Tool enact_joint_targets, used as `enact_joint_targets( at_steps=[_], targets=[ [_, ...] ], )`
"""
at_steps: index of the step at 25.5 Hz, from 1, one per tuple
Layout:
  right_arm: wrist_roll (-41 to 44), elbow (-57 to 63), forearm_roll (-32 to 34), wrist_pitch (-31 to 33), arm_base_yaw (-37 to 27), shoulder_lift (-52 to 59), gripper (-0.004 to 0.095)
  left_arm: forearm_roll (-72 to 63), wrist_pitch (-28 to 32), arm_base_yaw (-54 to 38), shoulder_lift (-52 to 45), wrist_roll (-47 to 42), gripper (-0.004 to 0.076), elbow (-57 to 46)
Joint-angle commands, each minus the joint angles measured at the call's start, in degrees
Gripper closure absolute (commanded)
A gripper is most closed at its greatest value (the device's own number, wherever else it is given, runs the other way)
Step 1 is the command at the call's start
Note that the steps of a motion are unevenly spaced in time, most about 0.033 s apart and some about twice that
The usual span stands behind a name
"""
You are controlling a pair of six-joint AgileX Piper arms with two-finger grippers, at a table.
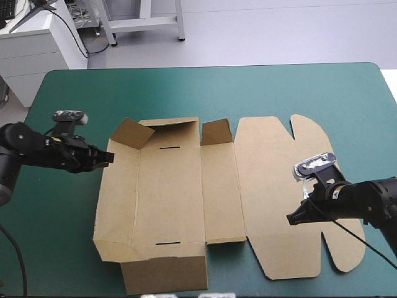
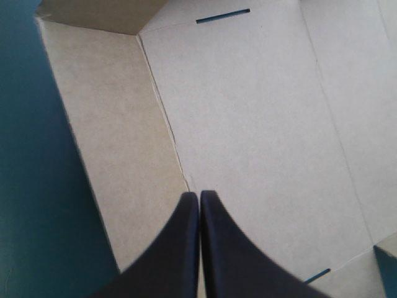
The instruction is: Fold the box
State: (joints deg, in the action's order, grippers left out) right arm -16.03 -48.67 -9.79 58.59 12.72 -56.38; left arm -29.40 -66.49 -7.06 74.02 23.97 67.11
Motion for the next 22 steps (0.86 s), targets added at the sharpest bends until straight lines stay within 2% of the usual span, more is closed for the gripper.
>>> enact_joint_targets(
  at_steps=[1, 9, 13, 15, 17, 18, 19, 20, 21, 22],
  targets=[
    [-0.8, -1.5, 0.0, -1.6, -0.4, 0.7, 0.0927, -10.0, -3.6, -7.7, -1.3, 5.2, 0.0724, 2.0],
    [-0.8, -1.5, 0.0, -1.6, -0.4, 0.7, 0.0927, -10.4, -5.1, -22.2, -1.3, 6.9, 0.0731, 2.0],
    [-0.8, -1.5, 0.0, -1.6, -0.4, 0.7, 0.0927, -10.5, -5.1, -24.7, -1.0, 6.8, 0.0715, 2.0],
    [-0.8, -1.5, 0.0, -1.6, -0.4, 0.7, 0.0927, -10.5, -5.5, -24.7, -0.5, 6.8, 0.068, 1.7],
    [-0.8, -1.5, 0.0, -1.6, -0.4, 0.7, 0.0927, -10.5, -7.1, -24.7, 0.6, 6.8, 0.058, 1.7],
    [-0.8, -1.5, 0.0, -1.6, -0.4, 0.7, 0.0927, -11.0, -7.7, -24.6, 1.0, 6.8, 0.0489, 1.6],
    [-0.8, -1.5, 0.0, -1.6, -0.4, 0.7, 0.0927, -11.5, -7.7, -24.6, 1.2, 6.9, 0.043, 1.3],
    [-1.0, -1.5, 0.0, -1.7, -0.4, 0.7, 0.0927, -13.0, -7.7, -24.6, 1.3, 8.7, 0.0298, 0.4],
    [-1.0, -1.5, 0.0, -1.6, -0.4, 0.7, 0.0927, -13.7, -7.7, -24.6, 1.4, 9.7, 0.0231, -0.2],
    [-1.0, -1.5, 0.0, -1.6, -0.4, 0.7, 0.0927, -15.3, -7.4, -24.6, 1.5, 10.0, 0.0124, -1.9]
  ],
)
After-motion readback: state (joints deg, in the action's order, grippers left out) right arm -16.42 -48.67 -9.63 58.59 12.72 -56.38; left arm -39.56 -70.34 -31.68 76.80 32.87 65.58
